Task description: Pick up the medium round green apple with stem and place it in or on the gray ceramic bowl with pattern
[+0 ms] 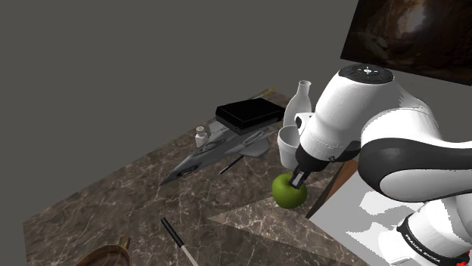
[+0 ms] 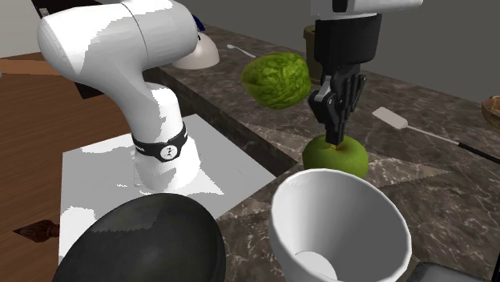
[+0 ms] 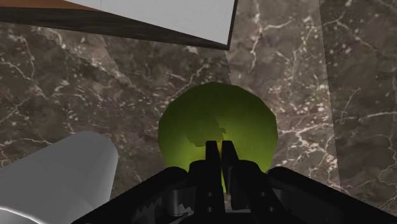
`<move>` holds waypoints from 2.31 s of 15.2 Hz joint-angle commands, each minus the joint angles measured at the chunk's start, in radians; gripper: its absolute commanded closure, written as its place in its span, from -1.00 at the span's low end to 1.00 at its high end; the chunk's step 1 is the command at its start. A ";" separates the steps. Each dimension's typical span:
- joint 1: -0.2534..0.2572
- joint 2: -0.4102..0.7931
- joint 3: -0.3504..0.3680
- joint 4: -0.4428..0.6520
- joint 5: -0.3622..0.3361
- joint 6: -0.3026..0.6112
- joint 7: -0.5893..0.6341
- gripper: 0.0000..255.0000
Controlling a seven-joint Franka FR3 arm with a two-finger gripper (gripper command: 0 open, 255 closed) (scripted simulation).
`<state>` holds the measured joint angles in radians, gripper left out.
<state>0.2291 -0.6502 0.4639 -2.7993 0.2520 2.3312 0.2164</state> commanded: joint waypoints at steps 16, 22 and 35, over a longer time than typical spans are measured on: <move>-0.003 -0.085 -0.050 0.113 -0.026 -0.197 -0.011 1.00; -0.008 -0.107 -0.071 0.180 -0.041 -0.286 -0.015 1.00; -0.023 -0.117 -0.108 0.346 -0.071 -0.462 -0.019 1.00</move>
<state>0.2068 -0.7703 0.3564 -2.4691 0.1825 1.8829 0.1949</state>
